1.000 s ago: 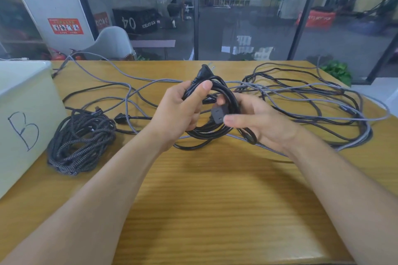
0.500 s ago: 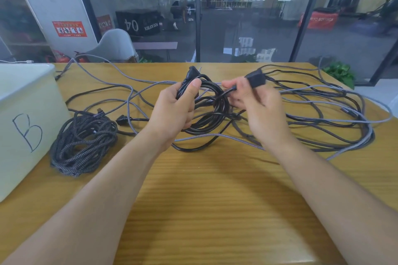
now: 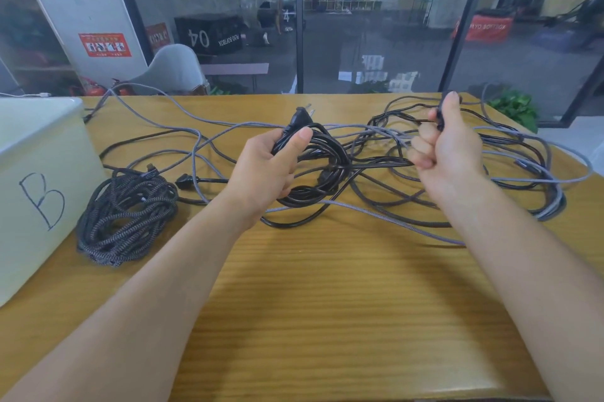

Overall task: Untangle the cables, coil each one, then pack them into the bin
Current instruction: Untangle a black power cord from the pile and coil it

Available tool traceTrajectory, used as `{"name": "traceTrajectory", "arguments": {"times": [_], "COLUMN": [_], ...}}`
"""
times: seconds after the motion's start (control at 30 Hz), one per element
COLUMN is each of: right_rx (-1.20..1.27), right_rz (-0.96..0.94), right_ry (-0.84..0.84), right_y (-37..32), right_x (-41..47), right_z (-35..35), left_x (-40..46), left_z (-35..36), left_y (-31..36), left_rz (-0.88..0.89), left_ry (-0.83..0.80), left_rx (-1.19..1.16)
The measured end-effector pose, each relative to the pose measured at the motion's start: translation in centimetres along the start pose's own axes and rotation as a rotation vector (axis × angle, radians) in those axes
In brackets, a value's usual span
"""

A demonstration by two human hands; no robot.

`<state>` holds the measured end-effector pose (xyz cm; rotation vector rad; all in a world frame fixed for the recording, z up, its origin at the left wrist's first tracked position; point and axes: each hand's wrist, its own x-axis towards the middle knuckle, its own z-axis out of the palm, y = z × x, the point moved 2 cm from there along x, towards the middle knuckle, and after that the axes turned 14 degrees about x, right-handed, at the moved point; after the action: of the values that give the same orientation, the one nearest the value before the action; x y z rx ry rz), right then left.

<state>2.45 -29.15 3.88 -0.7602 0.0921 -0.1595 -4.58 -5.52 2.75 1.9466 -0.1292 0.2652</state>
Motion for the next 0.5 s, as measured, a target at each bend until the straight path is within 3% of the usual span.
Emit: {"name": "traceTrajectory", "arguments": {"times": [0.13, 0.27, 0.5], "right_rx": [-0.042, -0.148, -0.732], "right_rz": [-0.052, -0.094, -0.204], "right_ry": [0.045, -0.016, -0.255], "right_y": [-0.8, -0.6, 2.0], "right_x": [0.1, 0.2, 0.2], "right_z": [-0.4, -0.5, -1.0], "left_x": [0.0, -0.1, -0.7], "left_z": [0.1, 0.1, 0.8], "left_y": [0.1, -0.2, 0.6], "left_rz": [0.013, 0.004, 0.074], "left_ry": [-0.017, -0.038, -0.152], "left_rx": [-0.010, -0.012, -0.042]}}
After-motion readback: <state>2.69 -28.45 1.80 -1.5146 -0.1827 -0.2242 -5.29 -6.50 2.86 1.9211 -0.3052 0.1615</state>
